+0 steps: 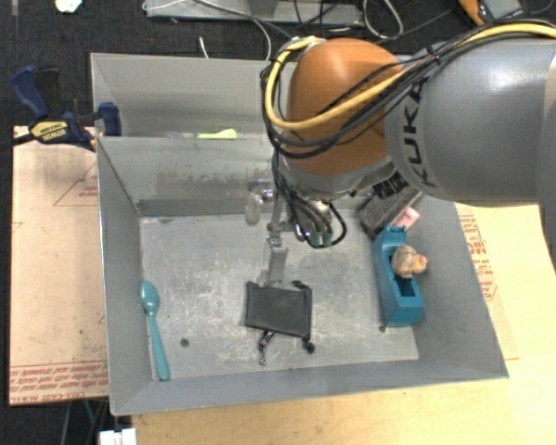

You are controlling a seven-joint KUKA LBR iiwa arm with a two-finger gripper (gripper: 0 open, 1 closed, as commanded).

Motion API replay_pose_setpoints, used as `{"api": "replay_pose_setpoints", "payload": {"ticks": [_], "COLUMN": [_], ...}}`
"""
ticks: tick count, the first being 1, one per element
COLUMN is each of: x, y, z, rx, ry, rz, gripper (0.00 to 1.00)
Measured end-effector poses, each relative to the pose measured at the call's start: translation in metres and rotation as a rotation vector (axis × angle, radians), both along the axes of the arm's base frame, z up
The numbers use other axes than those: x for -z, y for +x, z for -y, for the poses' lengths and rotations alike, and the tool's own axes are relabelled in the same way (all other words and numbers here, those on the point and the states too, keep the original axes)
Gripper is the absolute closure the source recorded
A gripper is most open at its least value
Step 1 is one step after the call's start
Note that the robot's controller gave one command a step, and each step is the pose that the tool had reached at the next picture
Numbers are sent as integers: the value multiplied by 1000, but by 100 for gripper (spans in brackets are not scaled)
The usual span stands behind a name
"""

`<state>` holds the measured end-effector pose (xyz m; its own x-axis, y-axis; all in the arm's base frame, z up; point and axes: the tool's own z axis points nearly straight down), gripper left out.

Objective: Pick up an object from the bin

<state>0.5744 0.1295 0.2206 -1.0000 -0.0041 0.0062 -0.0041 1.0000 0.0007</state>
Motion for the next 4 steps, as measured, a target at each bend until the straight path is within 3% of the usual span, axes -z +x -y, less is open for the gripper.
{"api": "replay_pose_setpoints", "payload": {"ticks": [1, 2, 3, 4], "x": [-5, 12, 37, 45], "y": [1, 0, -17, -43], "z": [1, 29, 66, 63], "rx": [3, -90, -232, -186], "ry": [1, 4, 2, 2], "rz": [7, 10, 7, 9], "gripper": [0, 0, 0, 0]}}
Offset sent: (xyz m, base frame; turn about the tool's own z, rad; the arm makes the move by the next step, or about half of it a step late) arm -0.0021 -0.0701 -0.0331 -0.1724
